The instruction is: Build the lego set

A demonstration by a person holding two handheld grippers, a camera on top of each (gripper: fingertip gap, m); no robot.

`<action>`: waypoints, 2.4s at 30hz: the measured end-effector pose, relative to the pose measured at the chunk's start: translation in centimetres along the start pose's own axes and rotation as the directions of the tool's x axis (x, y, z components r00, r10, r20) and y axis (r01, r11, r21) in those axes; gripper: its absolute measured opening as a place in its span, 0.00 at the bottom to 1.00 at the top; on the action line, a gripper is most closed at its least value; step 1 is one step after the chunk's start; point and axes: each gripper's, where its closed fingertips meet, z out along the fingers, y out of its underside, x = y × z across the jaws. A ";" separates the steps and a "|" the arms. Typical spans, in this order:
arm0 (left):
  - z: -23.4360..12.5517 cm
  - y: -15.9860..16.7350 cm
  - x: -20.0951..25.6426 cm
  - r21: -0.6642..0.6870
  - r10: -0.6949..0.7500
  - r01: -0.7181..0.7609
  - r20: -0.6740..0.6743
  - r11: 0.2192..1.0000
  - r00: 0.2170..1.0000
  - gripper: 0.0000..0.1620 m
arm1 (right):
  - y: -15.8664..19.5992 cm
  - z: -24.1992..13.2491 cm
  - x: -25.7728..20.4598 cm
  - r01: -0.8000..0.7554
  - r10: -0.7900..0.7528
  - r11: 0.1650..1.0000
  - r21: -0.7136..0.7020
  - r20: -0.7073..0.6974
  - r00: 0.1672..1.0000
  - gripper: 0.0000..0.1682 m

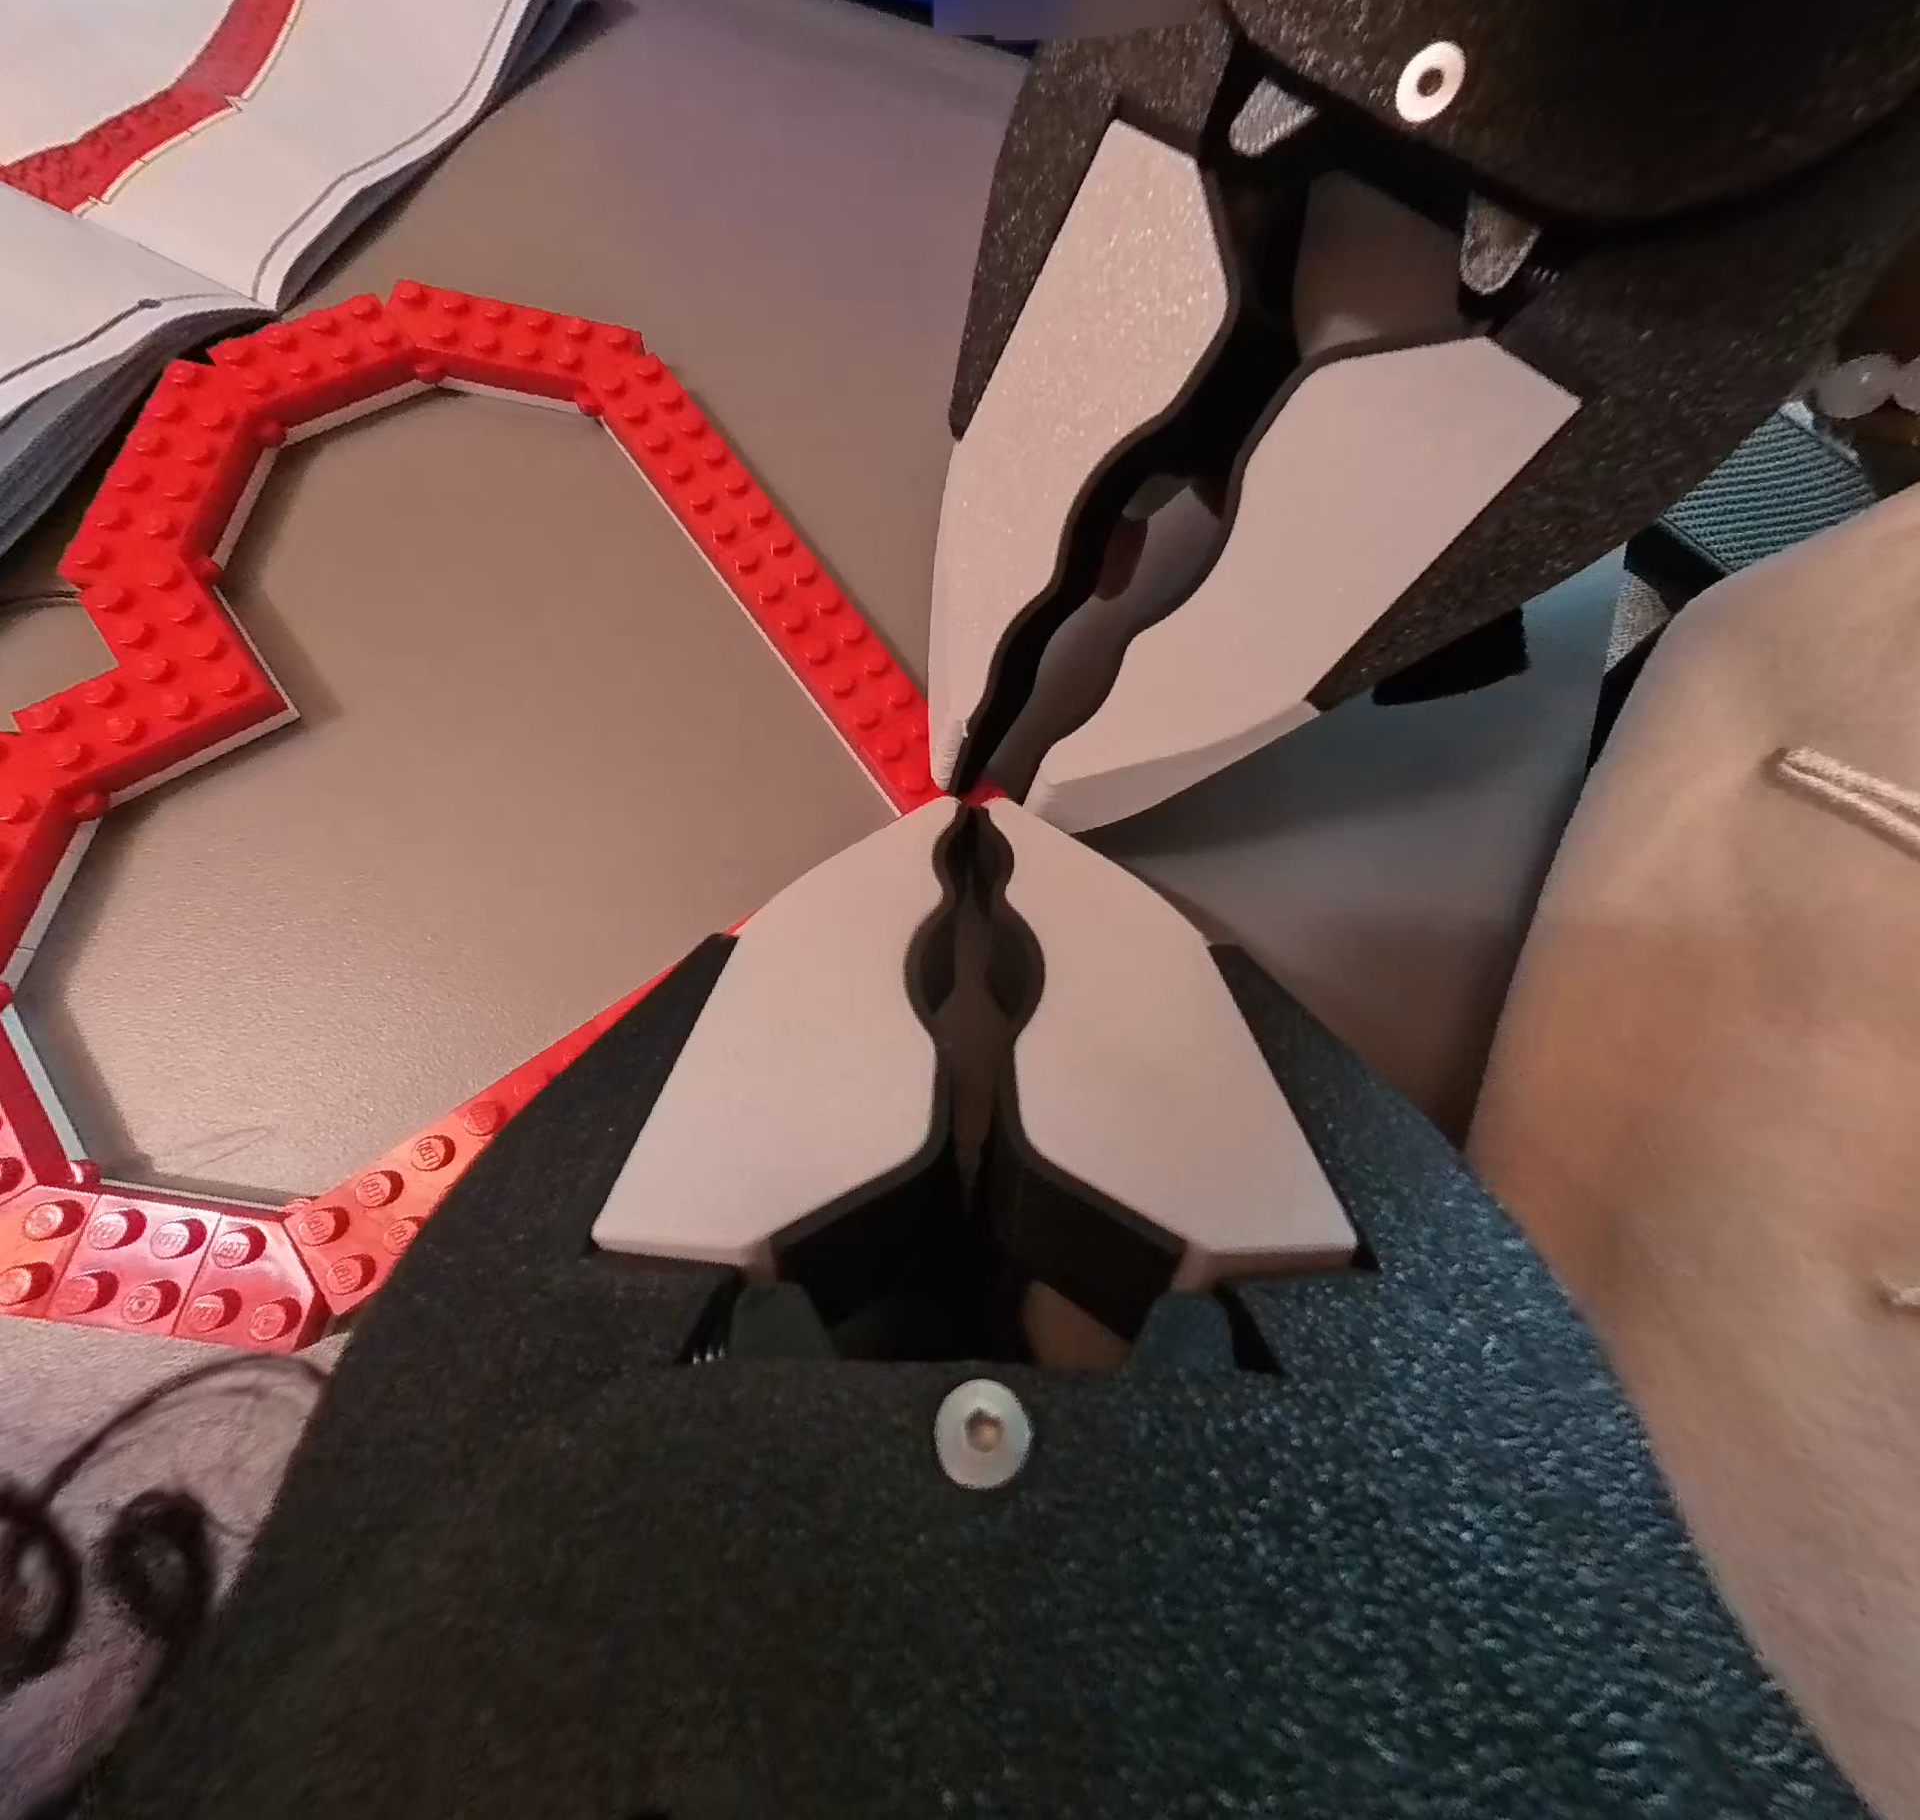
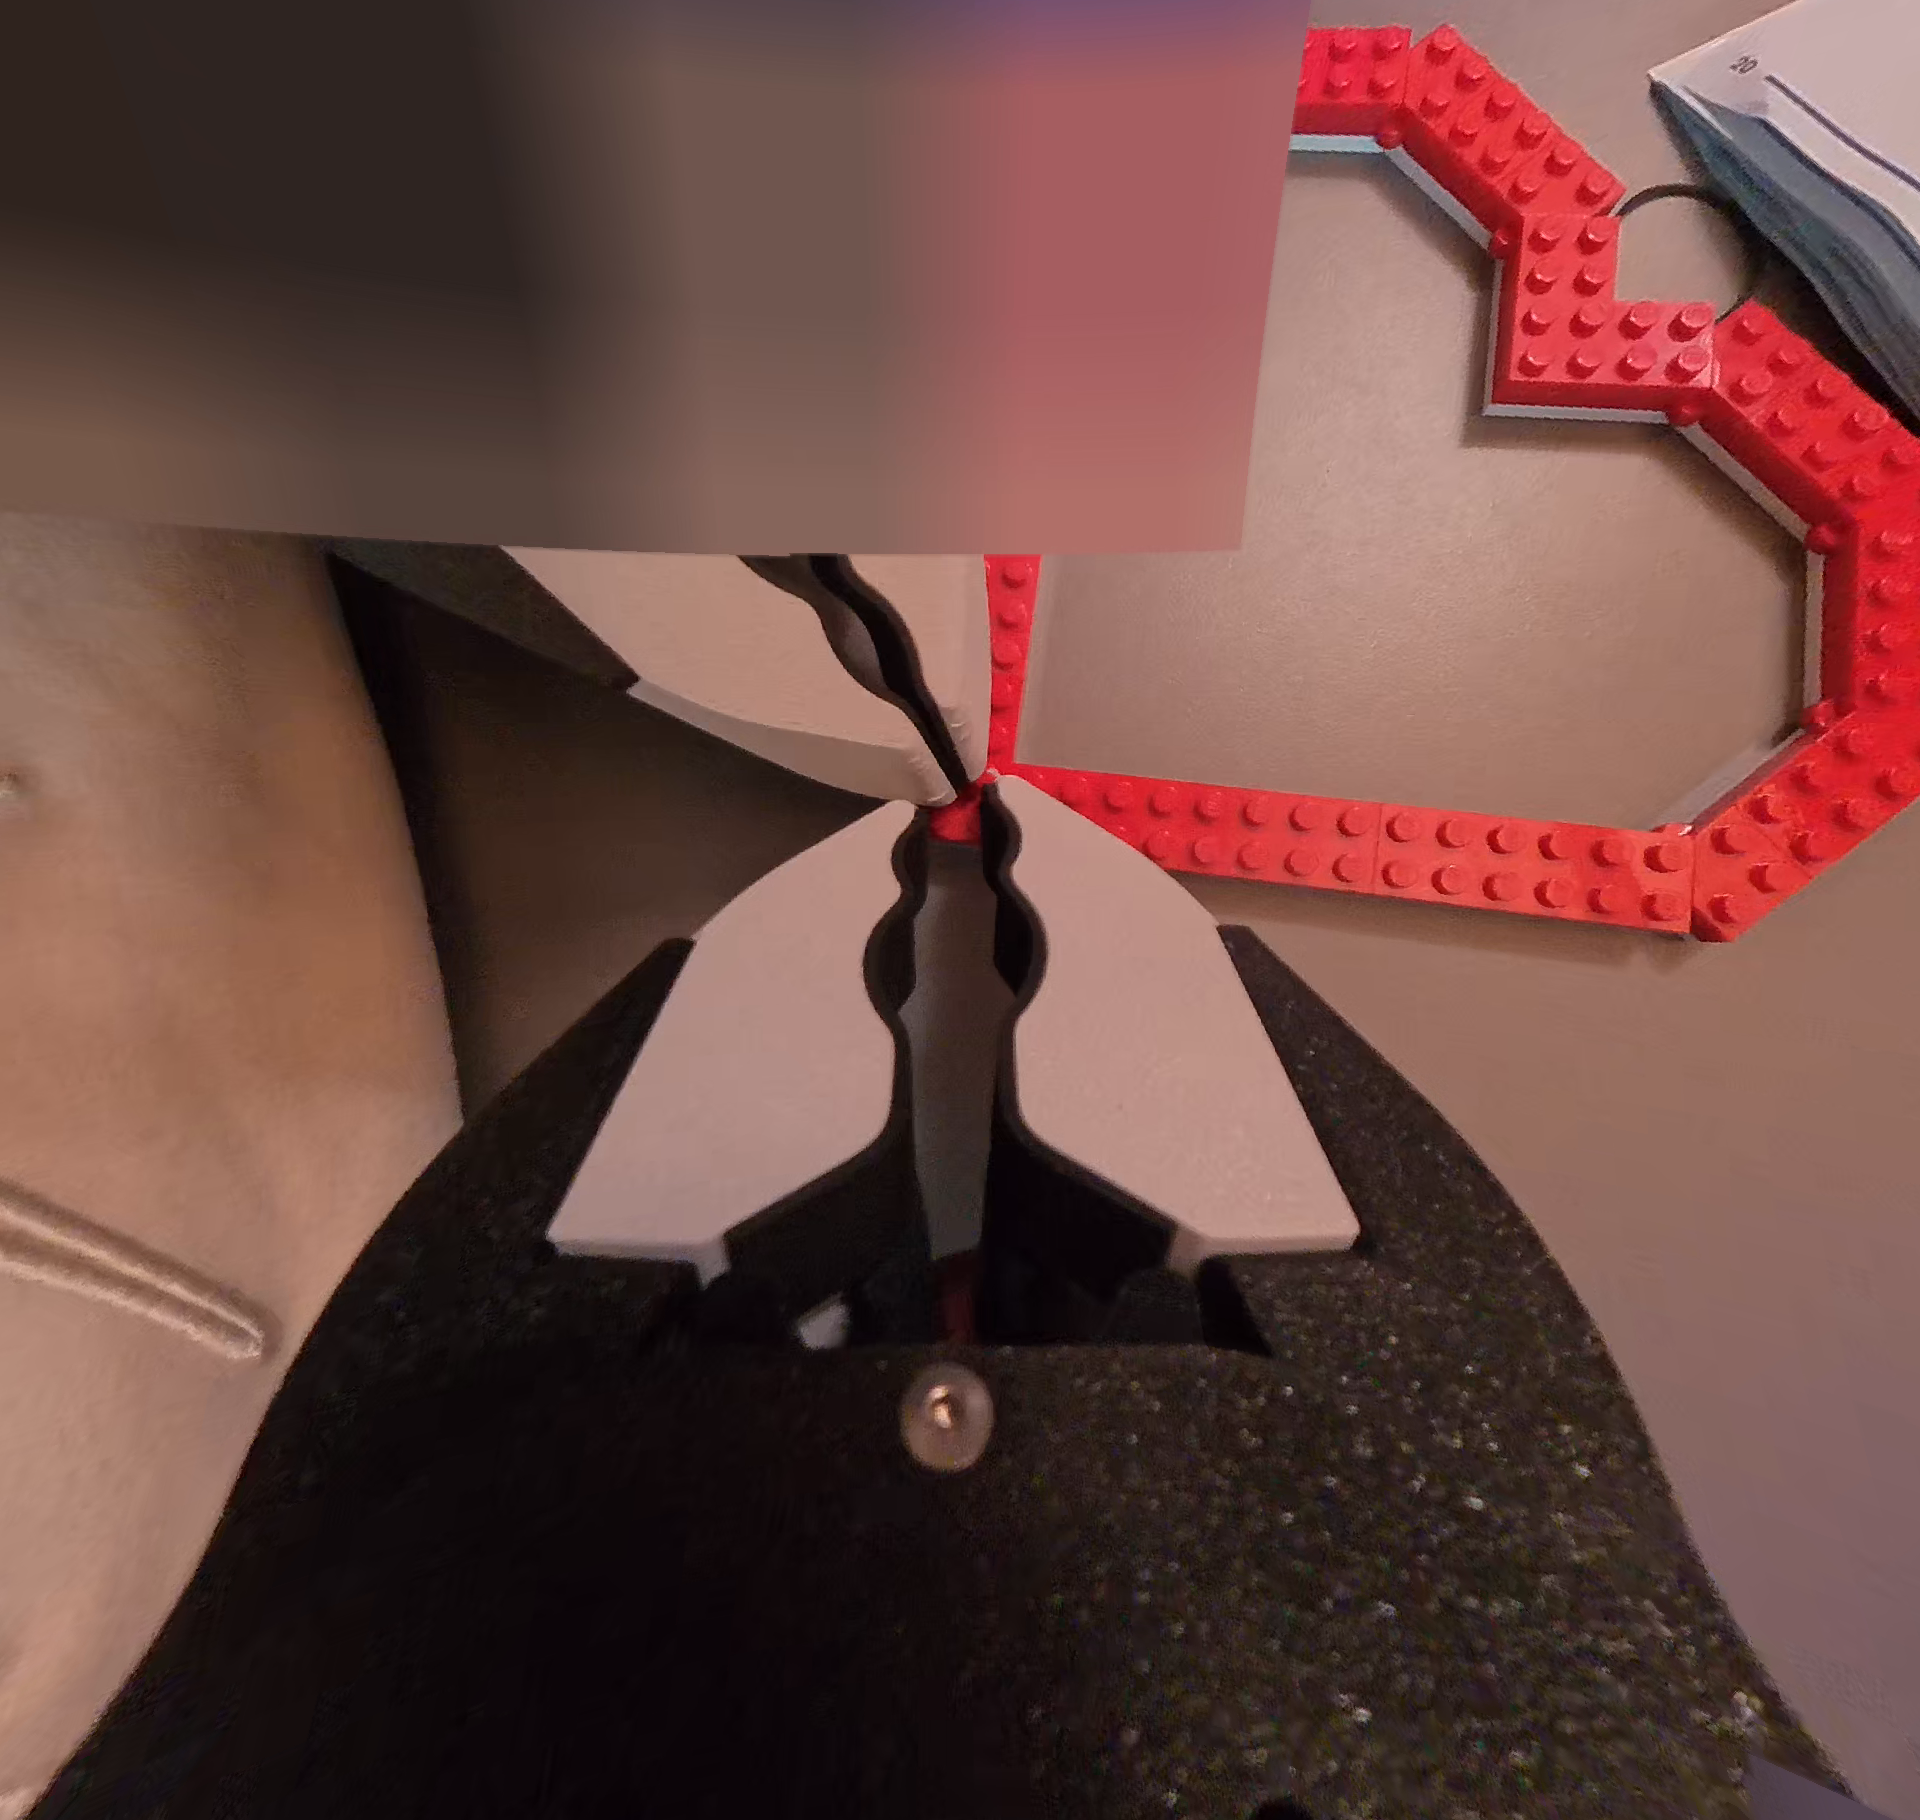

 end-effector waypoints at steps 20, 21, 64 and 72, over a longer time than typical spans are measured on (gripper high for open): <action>-0.2 0.2 -0.1 -0.021 0.069 -0.068 0.070 0.997 0.995 0.01 | -3.4 -13.1 -2.6 -0.102 0.076 0.854 0.509 0.072 0.994 0.53; -0.2 0.3 0.1 -0.026 0.064 -0.063 0.064 0.998 0.996 0.01 | -1.9 -13.8 -2.8 -0.137 0.111 0.904 0.405 0.086 0.990 0.53; -2.0 -9.1 -2.4 0.420 0.244 -0.322 0.229 0.849 0.942 0.15 | 14.3 -15.2 22.9 0.075 -0.063 0.827 -0.557 0.040 0.997 0.03; -2.2 -9.4 -2.3 0.449 0.236 -0.332 0.257 0.830 0.937 0.19 | 11.9 -15.3 24.6 0.060 -0.104 0.906 -0.418 -0.084 0.991 0.04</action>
